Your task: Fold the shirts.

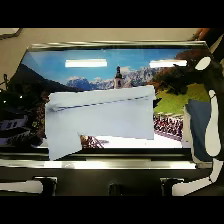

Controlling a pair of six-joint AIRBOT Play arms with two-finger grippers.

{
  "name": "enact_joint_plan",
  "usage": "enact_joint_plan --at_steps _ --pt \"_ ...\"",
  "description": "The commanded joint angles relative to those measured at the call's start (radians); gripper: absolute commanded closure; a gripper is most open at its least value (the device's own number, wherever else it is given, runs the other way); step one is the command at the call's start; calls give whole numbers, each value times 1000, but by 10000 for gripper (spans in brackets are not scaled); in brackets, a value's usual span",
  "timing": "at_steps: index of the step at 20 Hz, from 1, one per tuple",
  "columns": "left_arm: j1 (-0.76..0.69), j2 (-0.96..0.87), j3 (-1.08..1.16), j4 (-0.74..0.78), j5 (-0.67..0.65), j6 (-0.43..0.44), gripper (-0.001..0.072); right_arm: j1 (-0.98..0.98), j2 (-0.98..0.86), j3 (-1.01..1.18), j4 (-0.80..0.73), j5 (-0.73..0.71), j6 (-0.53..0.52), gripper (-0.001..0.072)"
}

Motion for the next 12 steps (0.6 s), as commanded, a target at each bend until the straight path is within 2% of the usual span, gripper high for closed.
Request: enact_joint_plan --at_steps 1,5,11,12 --pt "63 -3 -94 111 -193 -13 344 -32 29 -79 -114 284 -80 218" --pt "75 -3 -254 110 -152 48 342 -31 59 -229 -49 270 -93 217" --pt "73 -3 -269 101 -116 75 344 -31 59 -237 -49 260 -101 217" --pt "73 -3 -269 87 -108 77 368 -31 59 -237 -50 259 -101 217"
